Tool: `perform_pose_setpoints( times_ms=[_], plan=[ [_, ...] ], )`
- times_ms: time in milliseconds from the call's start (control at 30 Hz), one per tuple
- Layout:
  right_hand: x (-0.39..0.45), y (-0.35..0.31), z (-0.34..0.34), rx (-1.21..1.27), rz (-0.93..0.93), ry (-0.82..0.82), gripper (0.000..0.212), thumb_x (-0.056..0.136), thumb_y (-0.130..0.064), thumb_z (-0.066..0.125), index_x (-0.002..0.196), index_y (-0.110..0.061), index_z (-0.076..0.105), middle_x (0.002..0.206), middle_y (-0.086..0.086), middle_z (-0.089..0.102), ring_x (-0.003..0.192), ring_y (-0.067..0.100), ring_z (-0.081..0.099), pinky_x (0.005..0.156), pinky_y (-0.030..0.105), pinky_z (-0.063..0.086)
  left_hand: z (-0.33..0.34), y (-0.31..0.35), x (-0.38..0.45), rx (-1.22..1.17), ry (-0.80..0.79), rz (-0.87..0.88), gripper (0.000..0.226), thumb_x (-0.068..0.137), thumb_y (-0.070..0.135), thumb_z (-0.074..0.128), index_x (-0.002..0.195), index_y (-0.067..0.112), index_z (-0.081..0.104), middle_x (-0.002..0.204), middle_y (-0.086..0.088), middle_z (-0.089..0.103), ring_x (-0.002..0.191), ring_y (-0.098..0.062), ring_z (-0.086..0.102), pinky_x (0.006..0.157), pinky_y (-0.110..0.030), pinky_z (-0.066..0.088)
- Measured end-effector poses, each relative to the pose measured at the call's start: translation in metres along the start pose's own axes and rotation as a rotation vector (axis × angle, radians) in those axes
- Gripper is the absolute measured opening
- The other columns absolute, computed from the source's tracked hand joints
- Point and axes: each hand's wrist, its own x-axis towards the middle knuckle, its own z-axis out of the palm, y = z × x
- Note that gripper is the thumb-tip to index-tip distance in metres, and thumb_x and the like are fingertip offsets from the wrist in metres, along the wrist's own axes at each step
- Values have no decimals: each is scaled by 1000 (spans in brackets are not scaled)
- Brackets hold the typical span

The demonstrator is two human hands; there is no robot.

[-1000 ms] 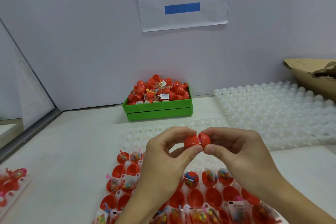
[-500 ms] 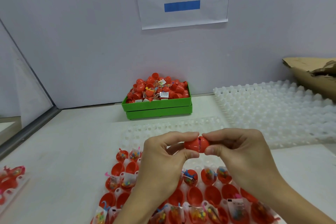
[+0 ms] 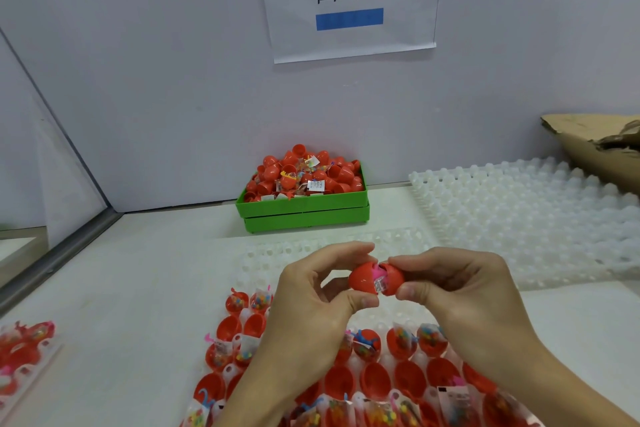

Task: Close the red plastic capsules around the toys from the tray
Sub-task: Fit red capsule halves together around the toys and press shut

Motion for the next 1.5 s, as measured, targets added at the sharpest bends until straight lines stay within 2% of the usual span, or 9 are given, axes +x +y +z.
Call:
perform_pose_setpoints(
  times_ms=[167,367,467,600,867,1100,1300,1400,1500],
  plan=[
    [0,-3,0,-7,5,2,50,67,20,75,72,-30,81,72,0,77,69,13,75,64,13,55,-2,-1,0,62,-67,9,46,78,-14,70,98,27,75,100,8,71,99,-12,67,82,-24,57],
    [-2,-4,2,-32,45,28,44,68,16,77,67,-28,79,71,-1,76,68,10,74,63,12,54,2,-3,-1,63,-41,36,45,76,-17,69,97,22,75,97,7,73,96,-13,68,79,-19,56],
    [-3,-6,2,-58,47,33,43,68,14,78,68,-29,78,70,-4,76,68,8,74,64,10,53,4,-4,-2,108,-19,43,46,75,-12,74,96,30,75,96,12,73,96,-11,69,81,-20,56],
    [-2,-5,2,-86,58,14,45,68,14,78,67,-31,79,70,-6,76,68,6,73,64,9,52,4,-5,-2,145,55,43,56,72,-15,74,95,35,69,93,14,72,93,-7,70,75,-22,59],
    [-5,-4,1,-169,-8,-5,44,69,10,80,74,-34,80,74,-10,76,73,6,74,69,13,55,6,-4,-3,183,84,33,45,72,-12,75,84,31,77,82,15,75,78,-5,72,70,-16,57],
    [-6,-1,4,-183,-5,35,40,71,11,78,75,-29,80,71,-10,76,69,4,73,65,9,53,6,-2,-4,200,75,45,36,73,-3,80,91,28,78,83,14,76,82,-4,72,77,-18,57],
    [-7,4,5,-198,18,42,45,73,15,74,72,-29,80,65,-6,74,57,3,69,52,9,49,10,-2,-5,235,118,45,43,71,-6,79,82,35,78,80,15,75,79,-1,71,73,-13,55],
    [-7,3,7,-255,7,25,48,76,14,72,78,-34,78,70,-11,75,67,3,72,63,10,52,10,-1,-5,257,136,47,42,70,-8,78,79,33,78,79,14,74,77,0,70,73,-15,55],
    [-9,-1,10,-230,-6,-39,35,82,1,73,95,-32,77,83,-17,76,82,0,73,76,13,55,9,-2,-5,349,162,147,36,69,-2,81,86,31,79,80,14,74,79,1,69,74,-15,54]
  ],
)
